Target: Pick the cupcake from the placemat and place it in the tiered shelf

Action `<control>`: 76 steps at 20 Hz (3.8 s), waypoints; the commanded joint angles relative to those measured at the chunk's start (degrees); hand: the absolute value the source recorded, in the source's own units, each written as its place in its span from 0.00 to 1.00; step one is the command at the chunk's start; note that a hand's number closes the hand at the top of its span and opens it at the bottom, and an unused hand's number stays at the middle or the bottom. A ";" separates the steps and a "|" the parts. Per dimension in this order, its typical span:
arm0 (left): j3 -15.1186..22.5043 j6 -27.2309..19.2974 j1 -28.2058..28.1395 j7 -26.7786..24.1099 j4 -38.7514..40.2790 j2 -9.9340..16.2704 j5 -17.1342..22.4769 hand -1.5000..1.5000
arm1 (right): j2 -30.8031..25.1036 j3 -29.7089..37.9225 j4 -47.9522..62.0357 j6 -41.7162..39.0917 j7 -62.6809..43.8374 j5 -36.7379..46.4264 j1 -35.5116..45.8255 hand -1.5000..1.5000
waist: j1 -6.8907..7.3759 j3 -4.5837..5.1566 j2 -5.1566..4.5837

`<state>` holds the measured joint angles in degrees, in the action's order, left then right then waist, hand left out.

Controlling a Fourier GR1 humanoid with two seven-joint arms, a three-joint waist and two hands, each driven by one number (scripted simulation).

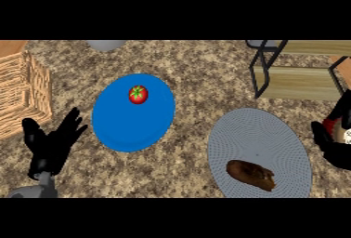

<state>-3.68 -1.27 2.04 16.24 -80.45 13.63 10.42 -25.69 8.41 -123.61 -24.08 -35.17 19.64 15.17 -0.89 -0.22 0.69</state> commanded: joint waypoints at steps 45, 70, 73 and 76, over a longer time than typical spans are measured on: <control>0.46 0.16 3.35 3.73 2.32 -2.80 -3.17 0.50 | -23.29 2.47 83.60 8.42 31.87 9.80 51.49 1.00 | 2.41 0.21 -1.18; 1.11 1.17 -0.14 0.65 2.06 -4.64 -4.26 0.50 | -24.76 16.61 102.35 11.47 32.77 1.41 63.38 0.00 | 2.32 0.20 -1.07; -0.28 1.14 0.53 0.90 2.17 -4.07 -3.49 0.50 | -23.34 19.22 103.55 14.32 34.83 -0.92 61.44 0.00 | 2.47 0.17 -1.26; 1.27 0.41 0.98 -0.34 2.52 -5.43 -5.04 0.50 | -25.60 22.22 105.15 12.99 29.50 -3.80 65.45 0.00 | 2.46 0.20 -1.29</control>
<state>-4.04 0.05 3.87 16.26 -80.28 10.08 6.84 -49.86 27.02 -20.38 -10.73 -2.77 19.18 78.07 1.57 -0.42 -0.16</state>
